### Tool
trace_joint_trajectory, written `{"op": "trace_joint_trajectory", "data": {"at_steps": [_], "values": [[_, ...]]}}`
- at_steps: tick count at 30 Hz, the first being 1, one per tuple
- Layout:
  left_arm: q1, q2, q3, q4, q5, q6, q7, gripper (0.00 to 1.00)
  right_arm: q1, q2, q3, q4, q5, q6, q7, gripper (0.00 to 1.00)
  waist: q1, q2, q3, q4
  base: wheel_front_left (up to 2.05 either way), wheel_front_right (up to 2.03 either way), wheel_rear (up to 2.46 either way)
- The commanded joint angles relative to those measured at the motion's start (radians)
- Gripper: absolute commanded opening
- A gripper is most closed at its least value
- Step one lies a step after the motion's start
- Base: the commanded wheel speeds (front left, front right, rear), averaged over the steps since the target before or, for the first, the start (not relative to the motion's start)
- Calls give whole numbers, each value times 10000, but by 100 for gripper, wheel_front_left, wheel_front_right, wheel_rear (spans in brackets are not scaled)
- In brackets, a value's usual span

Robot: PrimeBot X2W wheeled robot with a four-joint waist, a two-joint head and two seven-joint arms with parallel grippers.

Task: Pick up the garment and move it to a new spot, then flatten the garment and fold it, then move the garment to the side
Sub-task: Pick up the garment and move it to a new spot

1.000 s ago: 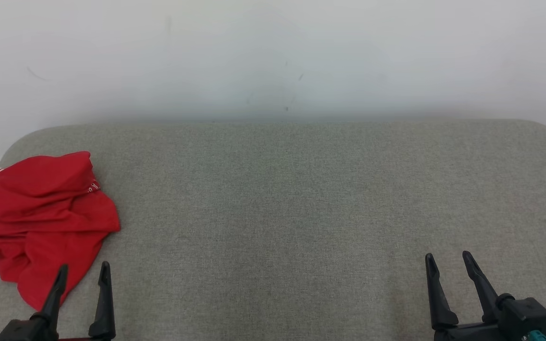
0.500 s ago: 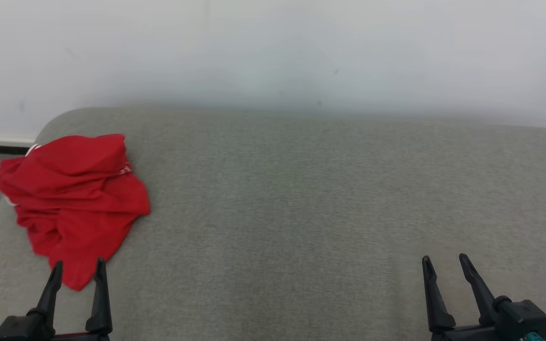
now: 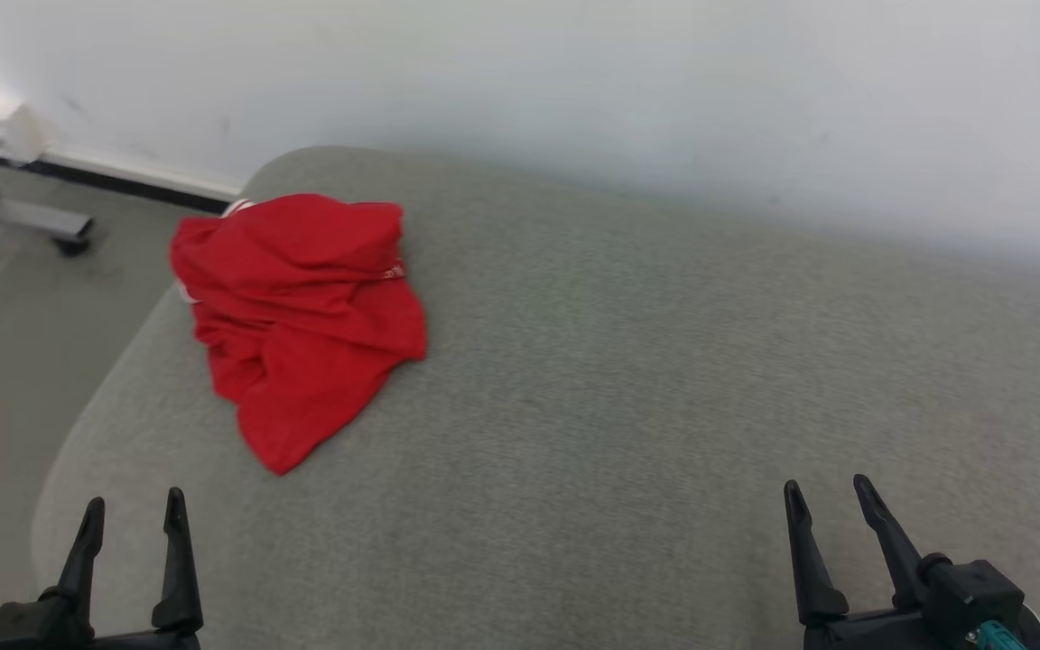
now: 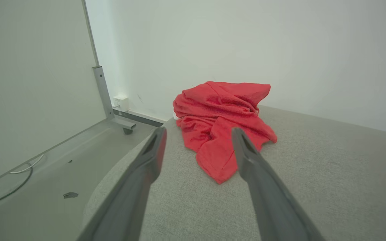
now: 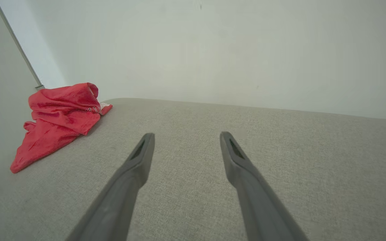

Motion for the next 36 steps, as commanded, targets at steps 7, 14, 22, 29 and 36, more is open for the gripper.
{"op": "trace_joint_trajectory", "data": {"at_steps": [7,14,22,29,36], "values": [[87,70,104,50,-98,119,-101,100,-175,-22,191,173,114,-21,-87,100,0,-1,105,1651,0,0,0],[422,-23,416,-251,-208,328,-148,100,-628,-56,522,450,10,-21,19,100,0,-1,256,1754,0,0,0],[253,-91,465,-210,-252,305,-153,100,-738,-161,467,692,58,-21,-119,100,0,-1,283,1724,0,0,0],[-1007,119,387,126,-375,29,-152,100,-686,-189,-56,458,-317,-21,-128,100,0,-1,663,1221,0,0,0],[-3884,665,586,562,-846,-285,-147,100,-1291,-457,-472,-203,-705,-21,113,100,0,-1,2177,-490,0,0,0]]}}
